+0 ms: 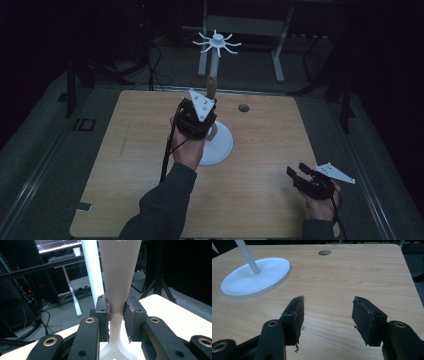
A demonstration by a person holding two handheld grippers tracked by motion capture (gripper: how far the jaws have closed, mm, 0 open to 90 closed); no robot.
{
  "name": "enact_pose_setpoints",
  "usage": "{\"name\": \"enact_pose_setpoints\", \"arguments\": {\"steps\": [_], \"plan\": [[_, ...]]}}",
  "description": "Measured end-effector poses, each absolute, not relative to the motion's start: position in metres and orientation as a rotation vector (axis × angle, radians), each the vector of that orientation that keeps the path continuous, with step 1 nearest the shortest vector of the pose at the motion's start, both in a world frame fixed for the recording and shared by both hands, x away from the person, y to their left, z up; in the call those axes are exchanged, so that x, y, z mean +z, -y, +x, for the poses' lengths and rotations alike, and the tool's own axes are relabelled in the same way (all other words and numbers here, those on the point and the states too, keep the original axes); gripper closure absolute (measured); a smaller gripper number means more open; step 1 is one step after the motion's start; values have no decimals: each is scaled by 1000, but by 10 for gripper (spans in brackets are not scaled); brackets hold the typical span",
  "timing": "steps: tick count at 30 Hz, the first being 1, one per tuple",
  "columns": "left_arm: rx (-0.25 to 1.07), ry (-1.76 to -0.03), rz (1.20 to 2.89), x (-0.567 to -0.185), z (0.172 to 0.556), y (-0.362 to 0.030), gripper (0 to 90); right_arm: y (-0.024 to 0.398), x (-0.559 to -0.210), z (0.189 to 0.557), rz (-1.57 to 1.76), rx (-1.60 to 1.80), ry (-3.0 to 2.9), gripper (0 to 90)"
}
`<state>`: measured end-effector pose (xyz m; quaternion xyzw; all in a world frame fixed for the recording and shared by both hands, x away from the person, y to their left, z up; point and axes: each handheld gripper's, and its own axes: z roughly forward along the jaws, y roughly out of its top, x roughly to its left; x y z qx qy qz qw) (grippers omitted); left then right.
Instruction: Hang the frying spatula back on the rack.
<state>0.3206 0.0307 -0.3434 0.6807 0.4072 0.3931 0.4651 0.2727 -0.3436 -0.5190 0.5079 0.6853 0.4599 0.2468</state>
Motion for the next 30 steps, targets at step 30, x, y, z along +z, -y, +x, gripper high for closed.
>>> {"name": "enact_pose_setpoints", "arguments": {"steps": [30], "plan": [[1033,-1056,1673,-324,342,-17,750,344,-519,273,1385,1258,-1870,426]]}}
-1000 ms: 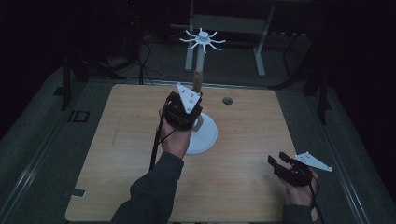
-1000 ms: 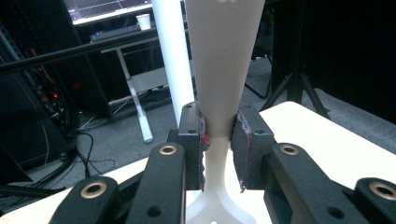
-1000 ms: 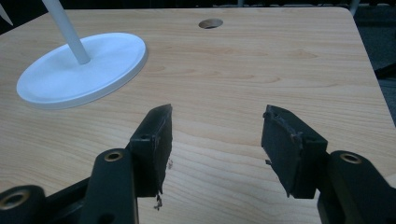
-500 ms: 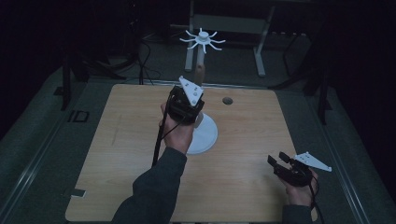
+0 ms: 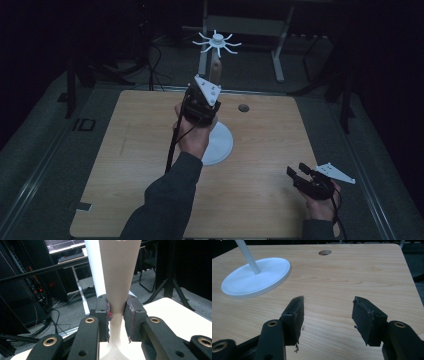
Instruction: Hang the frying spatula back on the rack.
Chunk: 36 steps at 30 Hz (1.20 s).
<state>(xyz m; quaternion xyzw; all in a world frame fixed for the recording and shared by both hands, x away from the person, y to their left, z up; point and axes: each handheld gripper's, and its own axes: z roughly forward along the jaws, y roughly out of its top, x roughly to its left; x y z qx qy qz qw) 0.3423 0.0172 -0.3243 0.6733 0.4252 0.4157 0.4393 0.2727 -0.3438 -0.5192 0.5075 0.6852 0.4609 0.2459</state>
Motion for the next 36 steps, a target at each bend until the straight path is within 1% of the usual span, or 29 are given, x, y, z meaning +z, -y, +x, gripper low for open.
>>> {"name": "enact_pose_setpoints", "arguments": {"steps": [15,36], "plan": [[1099,-1132,1700,-319,356,-9,750,345,-519,272,1387,1265,-1864,425],[1144,-1163,1735,-319,364,-7,744,346,-519,272,1389,1272,-1860,424]]}}
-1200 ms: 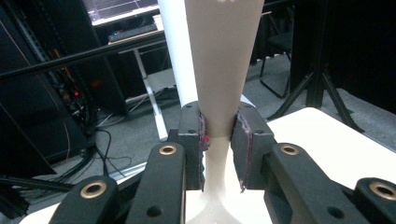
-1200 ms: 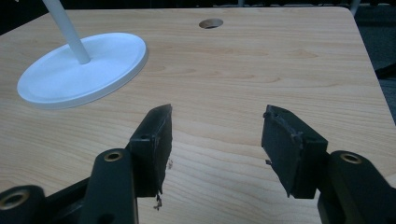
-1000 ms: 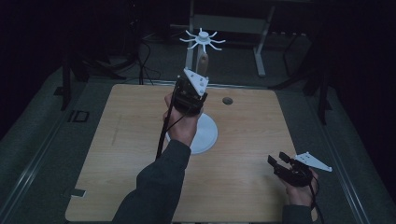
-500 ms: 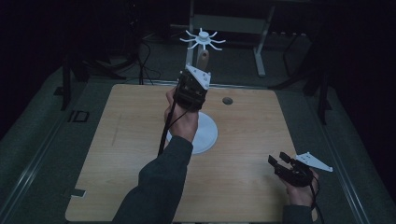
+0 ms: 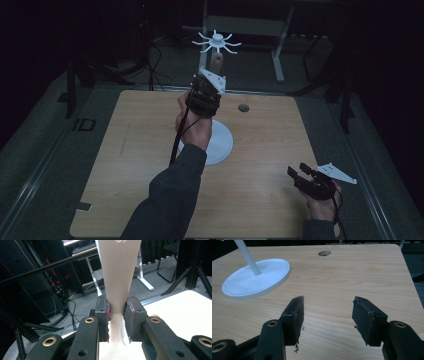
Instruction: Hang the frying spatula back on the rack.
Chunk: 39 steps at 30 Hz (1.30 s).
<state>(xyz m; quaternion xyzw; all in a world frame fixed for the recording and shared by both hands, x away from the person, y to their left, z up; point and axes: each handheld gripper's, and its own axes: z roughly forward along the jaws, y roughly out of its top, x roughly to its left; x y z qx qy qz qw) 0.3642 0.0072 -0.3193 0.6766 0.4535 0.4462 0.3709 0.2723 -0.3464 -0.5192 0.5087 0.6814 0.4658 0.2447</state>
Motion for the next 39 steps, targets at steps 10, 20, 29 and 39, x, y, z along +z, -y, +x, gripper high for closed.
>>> {"name": "enact_pose_setpoints", "arguments": {"steps": [10,20,29,39], "plan": [[1148,-1153,1729,-318,366,-8,740,346,-519,272,1390,1272,-1861,423],[1125,-1173,1761,-318,374,-9,738,346,-519,272,1386,1271,-1863,422],[1118,-1164,1759,-321,374,-12,730,346,-519,272,1385,1268,-1868,422],[1092,-1114,1767,-321,366,-12,669,345,-520,272,1384,1258,-1873,419]]}}
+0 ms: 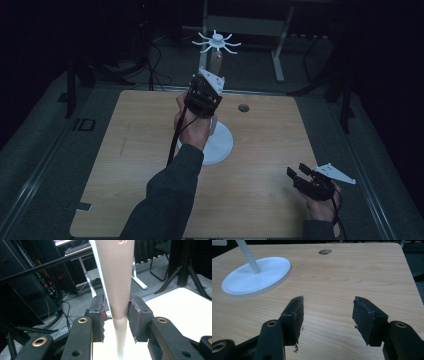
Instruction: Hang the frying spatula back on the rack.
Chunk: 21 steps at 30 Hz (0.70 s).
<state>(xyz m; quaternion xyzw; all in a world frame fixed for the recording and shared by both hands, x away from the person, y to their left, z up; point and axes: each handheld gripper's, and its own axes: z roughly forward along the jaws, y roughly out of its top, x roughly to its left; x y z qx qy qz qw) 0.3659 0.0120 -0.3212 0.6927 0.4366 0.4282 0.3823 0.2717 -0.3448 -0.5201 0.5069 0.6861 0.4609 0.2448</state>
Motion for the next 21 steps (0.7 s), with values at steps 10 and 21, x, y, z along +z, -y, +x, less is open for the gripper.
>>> {"name": "enact_pose_setpoints", "arguments": {"steps": [10,21], "plan": [[1040,-1064,1741,-319,356,-17,597,341,-521,272,1366,1213,-1895,412],[930,-1022,1779,-321,343,-27,551,341,-524,274,1386,1209,-1905,403]]}}
